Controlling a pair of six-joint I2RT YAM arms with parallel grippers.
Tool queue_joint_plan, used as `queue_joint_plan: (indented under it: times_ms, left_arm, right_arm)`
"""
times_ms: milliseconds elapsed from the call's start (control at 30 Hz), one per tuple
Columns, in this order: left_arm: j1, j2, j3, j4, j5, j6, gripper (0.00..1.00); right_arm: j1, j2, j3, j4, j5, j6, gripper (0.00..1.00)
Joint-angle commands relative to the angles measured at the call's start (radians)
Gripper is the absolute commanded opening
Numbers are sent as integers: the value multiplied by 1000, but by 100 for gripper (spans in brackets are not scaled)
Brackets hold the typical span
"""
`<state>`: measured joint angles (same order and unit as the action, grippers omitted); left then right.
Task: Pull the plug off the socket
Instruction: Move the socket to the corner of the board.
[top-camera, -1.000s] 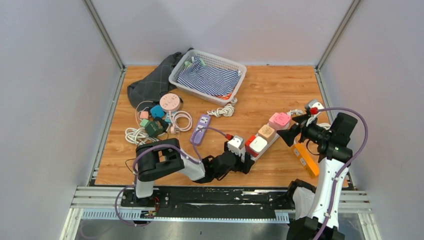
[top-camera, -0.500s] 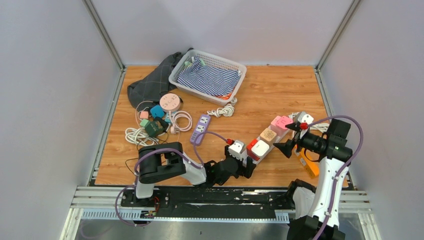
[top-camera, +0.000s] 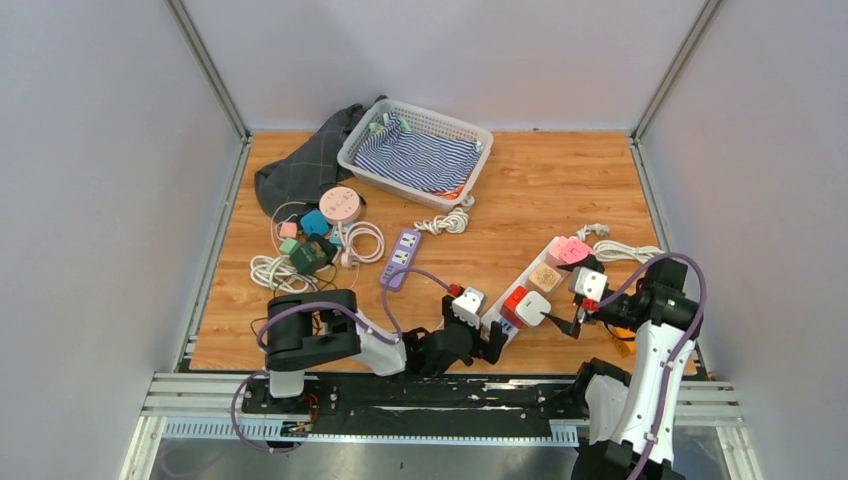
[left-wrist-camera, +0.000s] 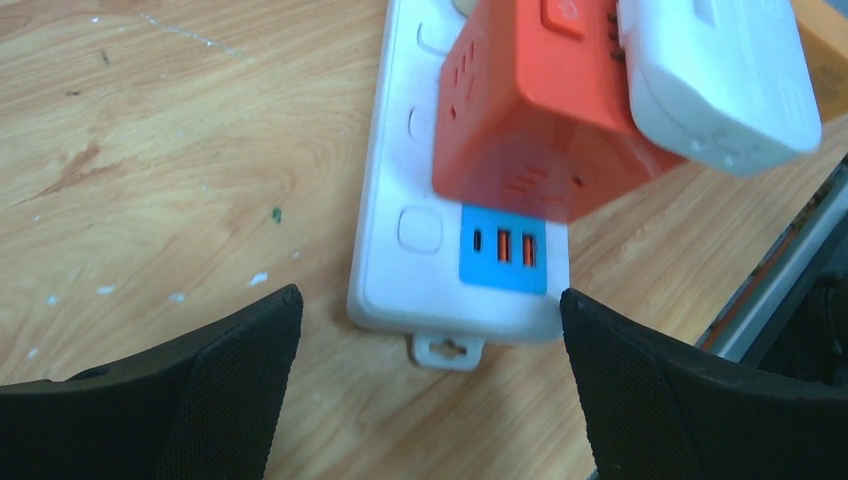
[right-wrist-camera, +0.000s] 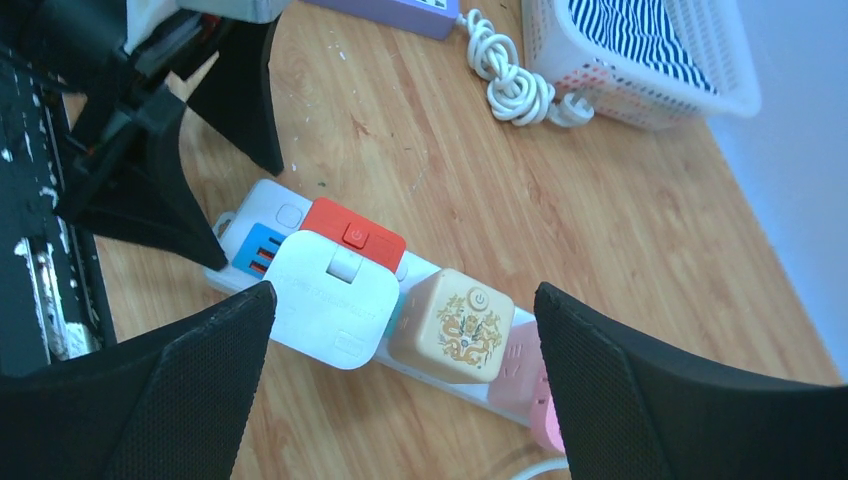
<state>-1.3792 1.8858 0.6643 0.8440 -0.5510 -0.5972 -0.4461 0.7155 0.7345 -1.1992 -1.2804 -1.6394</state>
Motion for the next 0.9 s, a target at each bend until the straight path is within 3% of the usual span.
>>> queue_joint_plan:
  times_ms: [0, 300, 433, 500, 600, 700, 867]
  left_arm:
    - [-52, -70, -63, -148, -101, 100, 100]
    - [-69, -239, -106, -147, -166, 256, 100]
    - [-69, -305, -134, -142, -252, 273, 100]
    - [-69, -335, -167, -93, -223, 314, 100]
    - [-69, -357, -243, 42, -145, 359, 100]
    - [-69, -333, -335, 284, -53, 404, 100]
    - [-69, -244, -451, 614, 34, 437, 100]
  right_arm:
    - [0, -18, -32, -253, 9, -470, 100]
    - [0, -100, -180, -335, 118, -912, 100]
    - [6, -208, -238, -250, 99, -929, 100]
    - [10, -259, -271, -186, 94, -912, 100]
    - [16, -330, -321, -84, 96, -882, 100]
    - [18, -382, -343, -17, 83, -804, 100]
    - [18, -388, -326, -27, 76, -745, 100]
